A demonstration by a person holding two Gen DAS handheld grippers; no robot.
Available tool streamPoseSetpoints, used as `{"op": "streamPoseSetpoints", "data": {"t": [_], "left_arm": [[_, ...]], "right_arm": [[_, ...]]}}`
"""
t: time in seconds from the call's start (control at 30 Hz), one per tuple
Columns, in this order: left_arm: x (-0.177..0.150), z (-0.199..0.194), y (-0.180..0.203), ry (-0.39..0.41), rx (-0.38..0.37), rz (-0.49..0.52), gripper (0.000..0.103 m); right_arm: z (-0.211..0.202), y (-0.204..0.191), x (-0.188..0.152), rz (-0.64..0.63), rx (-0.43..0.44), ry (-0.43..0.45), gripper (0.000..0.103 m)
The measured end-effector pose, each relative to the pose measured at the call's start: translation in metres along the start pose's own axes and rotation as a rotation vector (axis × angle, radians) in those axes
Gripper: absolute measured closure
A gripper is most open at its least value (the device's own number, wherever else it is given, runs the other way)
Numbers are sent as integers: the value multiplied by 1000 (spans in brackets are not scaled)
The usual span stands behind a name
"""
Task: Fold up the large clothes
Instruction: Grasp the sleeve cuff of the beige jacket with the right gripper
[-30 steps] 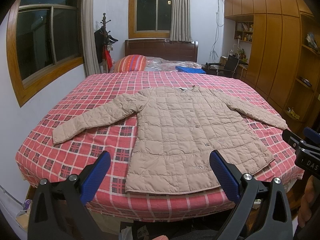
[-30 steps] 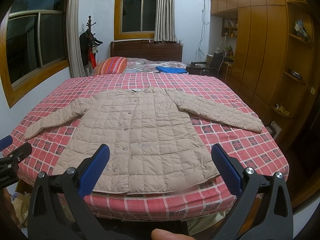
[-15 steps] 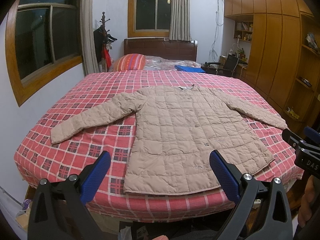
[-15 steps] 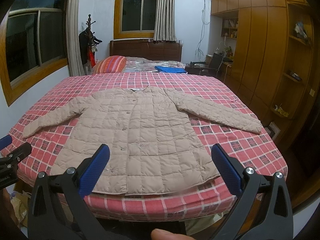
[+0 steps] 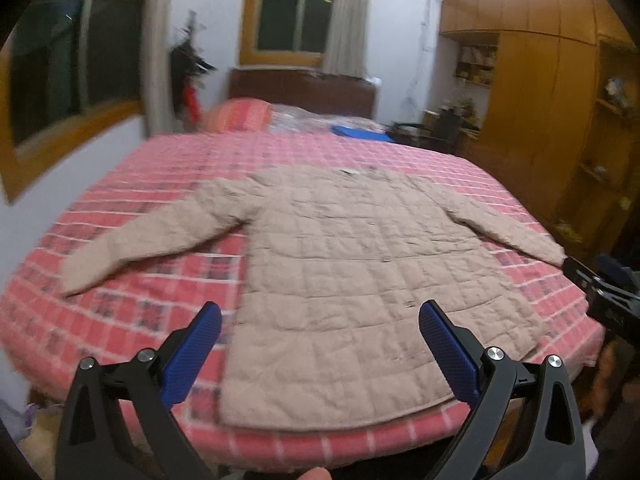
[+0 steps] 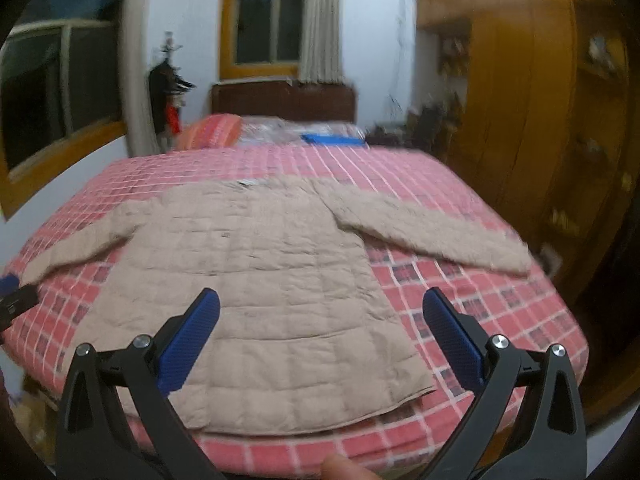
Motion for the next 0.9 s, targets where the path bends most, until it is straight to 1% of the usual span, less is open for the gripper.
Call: {"op": "streamPoseSetpoints", "data": {"t": [0.03,0.07,0.17,0.23,0.27,0.33,0.43,0.47,0.5,0.57,0.63,0.7,0.77,0.83,0.9], "left_arm": [[5,8,0,1,-33,-2,4],[9,16,0,7,-50,2,4],[27,45,4,10,-48,56,4],[37,62,8,25,-76,68,4],[40,67,10,23,-81,67,4],[44,84,17,-2,-106,76,4],[46,95,30,-30,-156,95,4],[47,96,33,-39,-158,101,4],[48,100,37,-49,-158,115,4],[52,105,42,-50,-154,135,4],[56,108,45,-42,-157,149,4],[60,109,48,-35,-176,154,4],[63,113,49,-42,-191,147,4],[66,116,49,-53,-203,138,4],[69,122,51,-65,-208,132,4]], "right_arm": [[14,17,1,31,-8,-22,2],[24,30,2,55,-19,-37,2],[67,91,0,181,-41,-117,2],[92,131,-5,299,-15,-160,2],[108,157,-9,401,10,-184,2],[126,210,-19,628,32,-177,2],[150,271,-34,869,50,-172,4],[155,287,-39,937,57,-163,8],[162,303,-45,1017,66,-149,16],[176,326,-54,1131,97,-136,28],[188,346,-62,1229,111,-111,29],[196,359,-64,1268,110,-79,30],[204,370,-67,1301,139,-45,30],[213,377,-73,1337,144,-40,30],[224,381,-77,1348,142,-59,30]]}}
Point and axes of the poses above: each gripper's, at about its wrist camera, not at the fingertips, and z roughly the way its jaws point, y to its right, x to its top, the point moved 7 cm from there along z, roughly the way its jaws point, and after that the axes turned 5 degrees about -z, right-handed, at the moved point
